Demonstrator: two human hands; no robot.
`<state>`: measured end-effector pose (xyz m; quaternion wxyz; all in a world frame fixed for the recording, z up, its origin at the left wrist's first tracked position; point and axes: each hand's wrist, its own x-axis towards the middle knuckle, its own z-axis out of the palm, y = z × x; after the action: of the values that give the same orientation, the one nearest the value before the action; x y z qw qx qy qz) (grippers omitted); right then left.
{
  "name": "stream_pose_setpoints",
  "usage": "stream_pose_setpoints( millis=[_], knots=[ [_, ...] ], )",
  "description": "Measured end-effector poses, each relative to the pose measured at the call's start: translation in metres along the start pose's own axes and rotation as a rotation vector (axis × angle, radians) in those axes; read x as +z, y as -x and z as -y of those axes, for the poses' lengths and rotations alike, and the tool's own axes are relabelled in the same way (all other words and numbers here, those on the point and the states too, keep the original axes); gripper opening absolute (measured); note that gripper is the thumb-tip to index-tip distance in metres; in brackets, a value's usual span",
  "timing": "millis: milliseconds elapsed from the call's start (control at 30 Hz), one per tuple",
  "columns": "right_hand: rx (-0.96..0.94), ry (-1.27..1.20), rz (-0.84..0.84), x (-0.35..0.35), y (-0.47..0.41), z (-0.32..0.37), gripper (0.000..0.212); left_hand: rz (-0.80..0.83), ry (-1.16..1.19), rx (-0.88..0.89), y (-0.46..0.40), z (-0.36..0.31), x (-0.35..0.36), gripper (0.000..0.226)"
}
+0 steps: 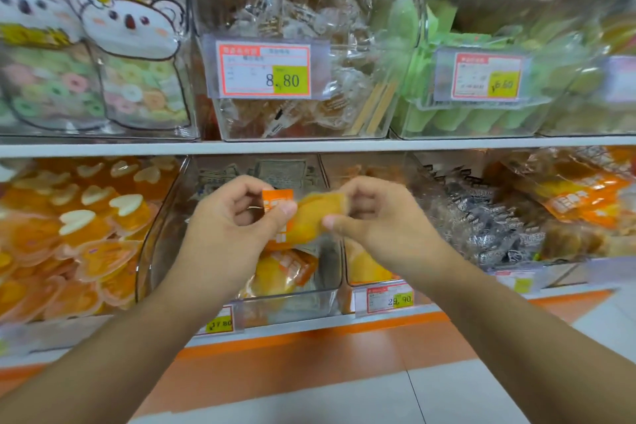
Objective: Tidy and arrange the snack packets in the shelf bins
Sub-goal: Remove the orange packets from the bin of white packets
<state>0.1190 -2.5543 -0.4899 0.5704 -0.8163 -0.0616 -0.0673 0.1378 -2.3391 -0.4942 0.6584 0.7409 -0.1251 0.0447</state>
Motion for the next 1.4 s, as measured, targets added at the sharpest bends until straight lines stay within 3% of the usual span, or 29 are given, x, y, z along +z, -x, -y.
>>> stream_pose_setpoints(
  millis=[100, 233, 367, 500, 600, 667, 733, 833, 933, 1067, 1267, 1400],
  knots=[
    [0.068, -0.308, -0.012, -0.019, 0.010, 0.006, 0.012, 0.009, 0.109, -0.100, 0.003, -0.001, 0.012, 0.026],
    [0.100, -0.281, -0.081, -0.042, 0.022, -0.005, 0.005, 0.144, 0.095, -0.182, 0.002, -0.001, 0.030, 0.028],
    [0.121, -0.248, -0.152, -0.065, 0.024, -0.017, 0.018, 0.251, 0.095, -0.170, 0.003, -0.003, 0.052, 0.022],
    [0.052, -0.163, -0.252, -0.091, 0.021, -0.018, 0.013, 0.206, -0.200, 0.048, -0.007, 0.004, 0.072, 0.015],
    [-0.044, 0.071, -0.305, -0.123, 0.018, -0.028, 0.016, 0.203, -0.477, 0.141, -0.008, 0.010, 0.079, 0.022],
    [-0.069, 0.416, -0.251, -0.138, 0.019, -0.041, 0.025, 0.213, -0.615, 0.159, -0.006, 0.012, 0.080, 0.027],
    [0.003, 0.725, -0.093, -0.138, 0.022, -0.055, 0.029, 0.224, -0.672, 0.177, -0.006, 0.016, 0.078, 0.030],
    [-0.008, 0.939, 0.077, -0.125, 0.024, -0.062, 0.029, 0.228, -0.698, 0.178, -0.007, 0.020, 0.068, 0.032],
    [-0.066, 0.978, 0.020, -0.117, 0.020, -0.054, 0.040, 0.219, -0.739, 0.184, -0.005, 0.023, 0.047, 0.033],
    [-0.151, 0.876, -0.034, -0.092, 0.018, -0.045, 0.034, 0.284, -0.833, 0.159, -0.005, 0.040, 0.008, 0.030],
    [-0.369, 0.768, 0.231, -0.012, 0.006, -0.040, 0.036, 0.441, -0.926, 0.208, -0.005, 0.065, -0.022, 0.043],
    [-0.373, 0.834, 0.260, 0.012, -0.004, -0.042, 0.032, 0.509, -0.941, 0.211, -0.007, 0.070, -0.034, 0.055]
  ],
)
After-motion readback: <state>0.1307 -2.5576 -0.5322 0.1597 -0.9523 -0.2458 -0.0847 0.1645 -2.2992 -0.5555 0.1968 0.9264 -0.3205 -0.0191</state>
